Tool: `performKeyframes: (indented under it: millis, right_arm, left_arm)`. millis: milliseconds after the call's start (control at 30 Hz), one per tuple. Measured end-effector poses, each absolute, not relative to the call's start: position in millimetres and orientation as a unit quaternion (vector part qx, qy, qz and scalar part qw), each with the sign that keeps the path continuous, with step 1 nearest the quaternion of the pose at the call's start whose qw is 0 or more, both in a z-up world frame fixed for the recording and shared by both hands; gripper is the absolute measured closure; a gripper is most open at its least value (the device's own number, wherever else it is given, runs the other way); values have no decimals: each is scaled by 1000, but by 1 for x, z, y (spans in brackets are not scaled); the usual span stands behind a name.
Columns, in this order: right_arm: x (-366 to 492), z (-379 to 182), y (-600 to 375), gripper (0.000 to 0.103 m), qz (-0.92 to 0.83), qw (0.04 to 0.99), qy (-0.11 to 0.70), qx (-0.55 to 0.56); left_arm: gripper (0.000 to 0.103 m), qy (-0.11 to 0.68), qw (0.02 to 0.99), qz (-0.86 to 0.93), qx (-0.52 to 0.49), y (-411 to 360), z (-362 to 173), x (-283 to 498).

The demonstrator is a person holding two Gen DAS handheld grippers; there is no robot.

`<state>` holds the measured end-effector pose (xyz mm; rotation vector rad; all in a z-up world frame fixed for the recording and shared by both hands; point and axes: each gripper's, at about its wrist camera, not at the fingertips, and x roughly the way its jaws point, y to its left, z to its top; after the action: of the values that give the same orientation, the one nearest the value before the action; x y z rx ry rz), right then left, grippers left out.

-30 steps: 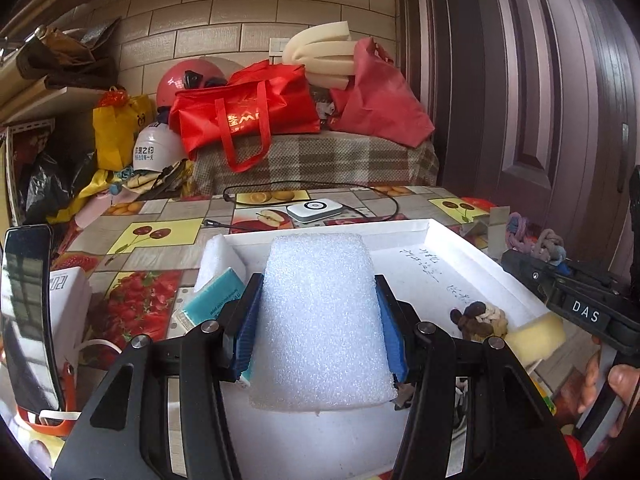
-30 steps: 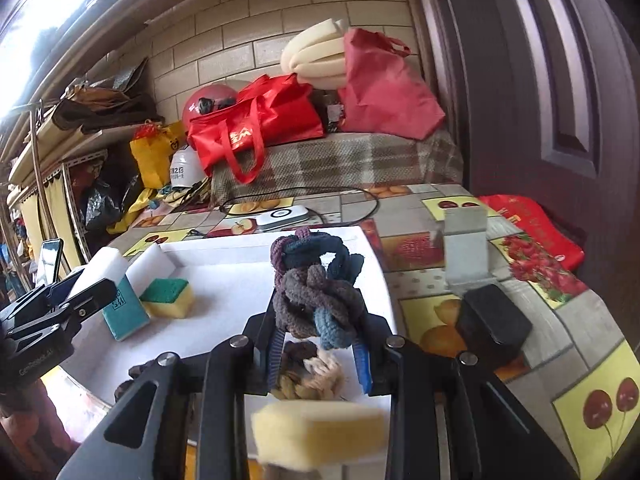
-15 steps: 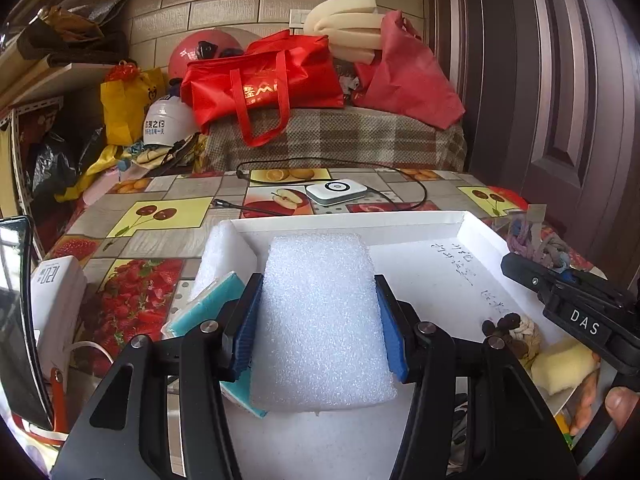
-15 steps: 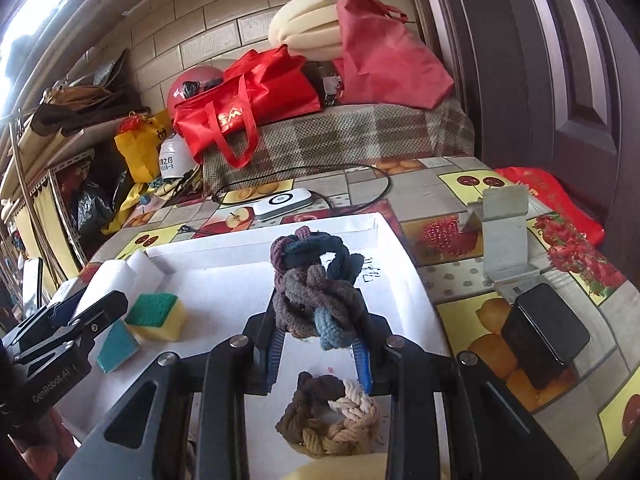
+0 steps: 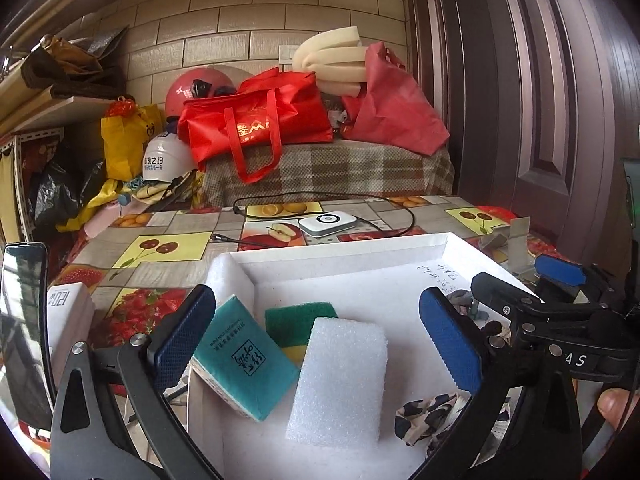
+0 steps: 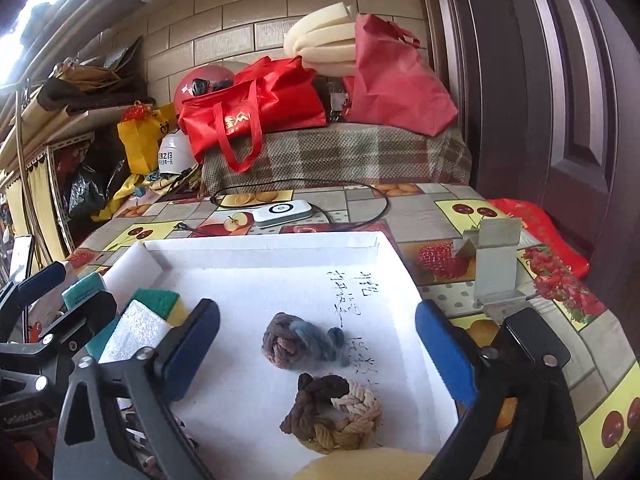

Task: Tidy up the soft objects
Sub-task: 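Open the left tool to drop the foam sheet into the tray, then move both tools back toward the pink plush and red cushion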

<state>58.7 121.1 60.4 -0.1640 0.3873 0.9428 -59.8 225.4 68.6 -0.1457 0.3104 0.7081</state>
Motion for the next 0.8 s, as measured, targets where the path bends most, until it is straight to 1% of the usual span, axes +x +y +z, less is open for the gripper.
performKeyframes:
  millis: [400, 600, 800]
  right_arm:
    - [63, 64, 102, 0, 440, 881, 168, -38]
    - [68, 62, 81, 0, 427, 885, 180, -32]
    - [78, 59, 53, 0, 414, 886, 209, -8]
  left_arm:
    - [0, 144, 921, 355, -76, 222, 68, -71]
    - [0, 142, 920, 357, -74, 217, 68, -79]
    - [0, 145, 919, 359, -75, 213, 67, -86]
